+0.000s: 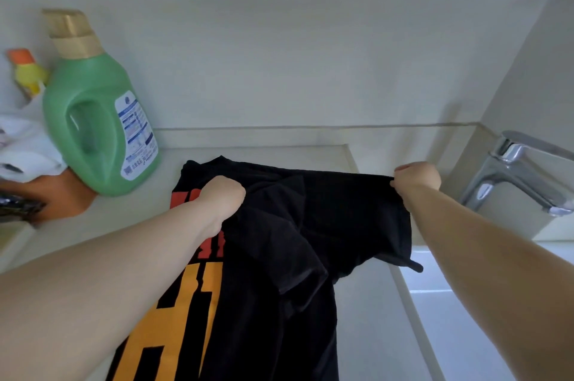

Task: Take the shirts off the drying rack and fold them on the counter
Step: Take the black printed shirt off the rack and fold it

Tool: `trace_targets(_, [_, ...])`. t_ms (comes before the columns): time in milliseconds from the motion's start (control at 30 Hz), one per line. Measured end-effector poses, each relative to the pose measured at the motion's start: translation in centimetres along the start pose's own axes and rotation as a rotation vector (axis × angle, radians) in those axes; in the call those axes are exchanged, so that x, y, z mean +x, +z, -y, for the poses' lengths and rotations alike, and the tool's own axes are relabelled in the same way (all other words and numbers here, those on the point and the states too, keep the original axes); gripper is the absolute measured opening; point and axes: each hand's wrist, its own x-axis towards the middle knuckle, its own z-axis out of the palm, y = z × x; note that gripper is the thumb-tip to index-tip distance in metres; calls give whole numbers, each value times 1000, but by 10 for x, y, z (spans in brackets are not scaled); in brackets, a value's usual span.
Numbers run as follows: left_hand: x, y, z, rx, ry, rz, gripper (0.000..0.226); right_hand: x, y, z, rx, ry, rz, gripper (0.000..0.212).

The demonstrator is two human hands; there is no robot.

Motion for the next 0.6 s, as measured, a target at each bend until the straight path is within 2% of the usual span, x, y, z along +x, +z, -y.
trace_targets(67, [-7,2,-10,-118,-34,42,32,-3,1,-1,-141,47,128,23])
trace_targets(100, [-11,4,-15,-171,-40,71,35,-5,3,-4,-254,7,145,20])
trace_targets(133, [-14,8,-21,-218,-42,102,38,-10,5,-3,-245,12,171,17])
trace_targets(167, [-18,12,-28,-278,-39,137,38,-13,5,-2,-121,28,166,16])
trace_targets(233, [-26,23,-48,-385,-16,188,32,-26,-2,8,153,-14,230,31])
trace_targets(300, [-35,35,-71,-435,21,208,30,-48,-15,25,383,-39,504,42])
trace_targets(367, [-42,48,-93,-506,66,270,32,-68,-29,40,406,-87,782,57])
trace_targets(433, [-52,58,-112,-584,78,496,23,-78,-39,45,332,-147,934,74])
trace_targets(500, [-56,65,-120,-504,75,744,19,-76,-43,39,358,-100,964,79])
trace_targets(533, [-52,66,-118,-393,90,740,22,-73,-43,33,381,-35,911,73])
trace_targets(567, [-44,66,-113,-245,127,651,24,-69,-42,25,387,36,842,62])
trace_targets(600, [-33,62,-105,-55,190,496,26,-65,-41,18,383,108,782,49])
